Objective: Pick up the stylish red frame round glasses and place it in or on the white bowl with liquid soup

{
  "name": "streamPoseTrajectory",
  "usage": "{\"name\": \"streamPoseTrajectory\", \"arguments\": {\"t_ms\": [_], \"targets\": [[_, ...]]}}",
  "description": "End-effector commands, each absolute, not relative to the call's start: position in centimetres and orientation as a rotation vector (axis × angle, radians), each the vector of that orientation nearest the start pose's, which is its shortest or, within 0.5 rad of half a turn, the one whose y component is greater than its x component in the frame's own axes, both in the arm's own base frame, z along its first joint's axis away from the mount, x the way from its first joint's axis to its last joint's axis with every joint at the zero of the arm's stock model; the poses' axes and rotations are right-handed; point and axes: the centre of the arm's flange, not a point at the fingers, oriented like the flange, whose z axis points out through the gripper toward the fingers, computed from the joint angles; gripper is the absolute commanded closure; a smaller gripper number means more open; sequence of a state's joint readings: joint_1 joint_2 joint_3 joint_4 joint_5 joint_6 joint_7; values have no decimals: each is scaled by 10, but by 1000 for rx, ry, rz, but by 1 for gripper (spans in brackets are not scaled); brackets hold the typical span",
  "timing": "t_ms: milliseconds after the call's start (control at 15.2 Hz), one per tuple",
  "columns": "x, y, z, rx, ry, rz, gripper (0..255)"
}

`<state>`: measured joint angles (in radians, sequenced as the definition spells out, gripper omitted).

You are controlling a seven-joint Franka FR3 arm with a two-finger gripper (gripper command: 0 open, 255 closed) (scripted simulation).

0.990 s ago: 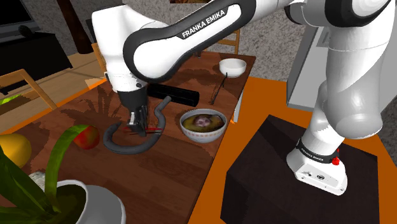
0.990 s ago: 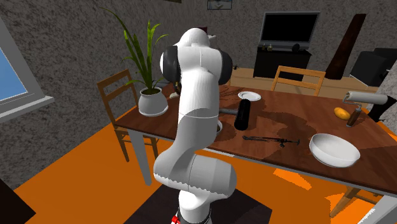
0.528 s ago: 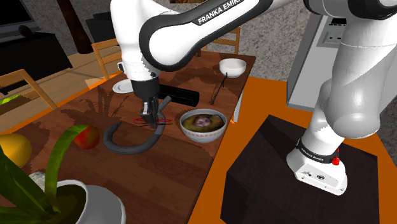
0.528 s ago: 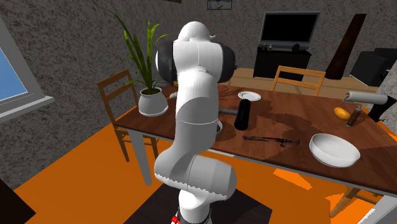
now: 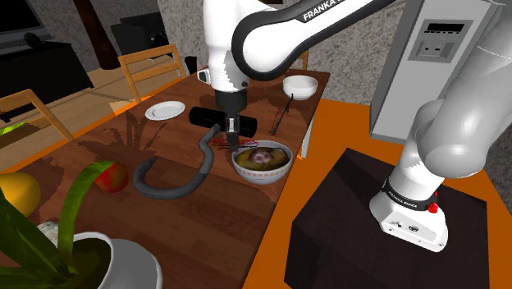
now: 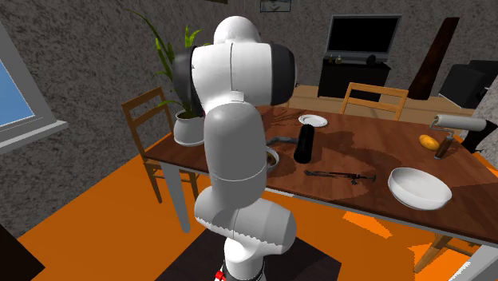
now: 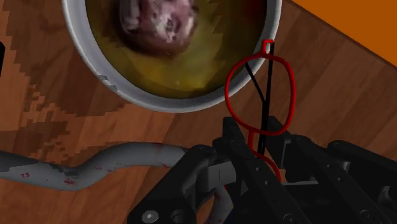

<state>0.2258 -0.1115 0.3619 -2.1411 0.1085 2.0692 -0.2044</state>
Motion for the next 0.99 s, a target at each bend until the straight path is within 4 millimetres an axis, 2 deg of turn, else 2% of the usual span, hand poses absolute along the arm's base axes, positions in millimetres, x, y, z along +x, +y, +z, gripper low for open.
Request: {"name": "streamPoseTrajectory", "arguments": {"t_ms": [0,198,264,924], "targets": [[419,272,451,-2870,-1115,-34,255],[406,235,450,-2870,-1115,-34,255],[398,215,450,-2870,-1115,-34,255],[398,215,397,-2870,-1115,-34,255]]}}
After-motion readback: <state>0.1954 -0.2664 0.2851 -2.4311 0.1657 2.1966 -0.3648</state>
